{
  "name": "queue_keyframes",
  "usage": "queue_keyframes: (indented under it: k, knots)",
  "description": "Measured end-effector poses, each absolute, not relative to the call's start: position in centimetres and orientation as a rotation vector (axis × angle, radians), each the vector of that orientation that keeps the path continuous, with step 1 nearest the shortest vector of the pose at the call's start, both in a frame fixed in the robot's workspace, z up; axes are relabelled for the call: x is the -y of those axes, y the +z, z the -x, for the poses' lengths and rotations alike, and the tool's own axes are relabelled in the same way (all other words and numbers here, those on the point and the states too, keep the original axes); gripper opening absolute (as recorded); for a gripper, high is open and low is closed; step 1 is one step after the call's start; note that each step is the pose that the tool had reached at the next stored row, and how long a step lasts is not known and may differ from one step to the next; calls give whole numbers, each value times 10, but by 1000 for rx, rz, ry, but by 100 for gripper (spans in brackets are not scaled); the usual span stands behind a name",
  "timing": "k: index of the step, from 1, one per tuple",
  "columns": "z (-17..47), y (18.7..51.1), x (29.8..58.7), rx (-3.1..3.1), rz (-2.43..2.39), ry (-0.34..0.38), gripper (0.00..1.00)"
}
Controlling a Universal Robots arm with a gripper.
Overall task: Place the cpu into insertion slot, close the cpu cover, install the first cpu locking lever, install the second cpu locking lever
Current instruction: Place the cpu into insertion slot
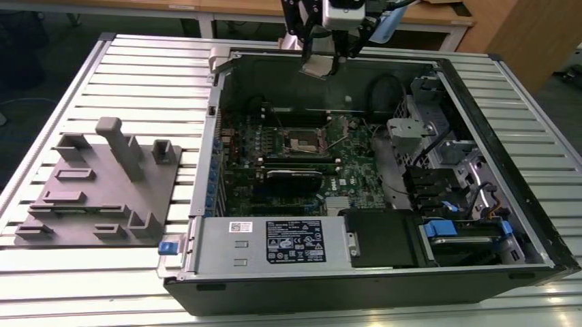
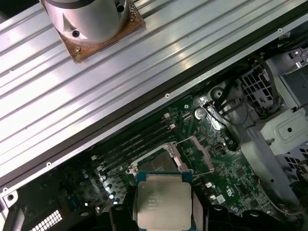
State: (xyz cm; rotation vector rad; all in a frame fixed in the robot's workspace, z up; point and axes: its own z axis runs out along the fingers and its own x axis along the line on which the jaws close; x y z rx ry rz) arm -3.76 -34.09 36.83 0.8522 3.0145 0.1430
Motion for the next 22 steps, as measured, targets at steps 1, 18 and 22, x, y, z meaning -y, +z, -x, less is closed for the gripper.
queue_keyframes:
  k: [1,18,22]
  knots:
    - [38,368,341,-3014,-855,143,54]
    - [38,368,341,-3010,-866,143,54]
    - [38,368,341,-3010,-868,143,54]
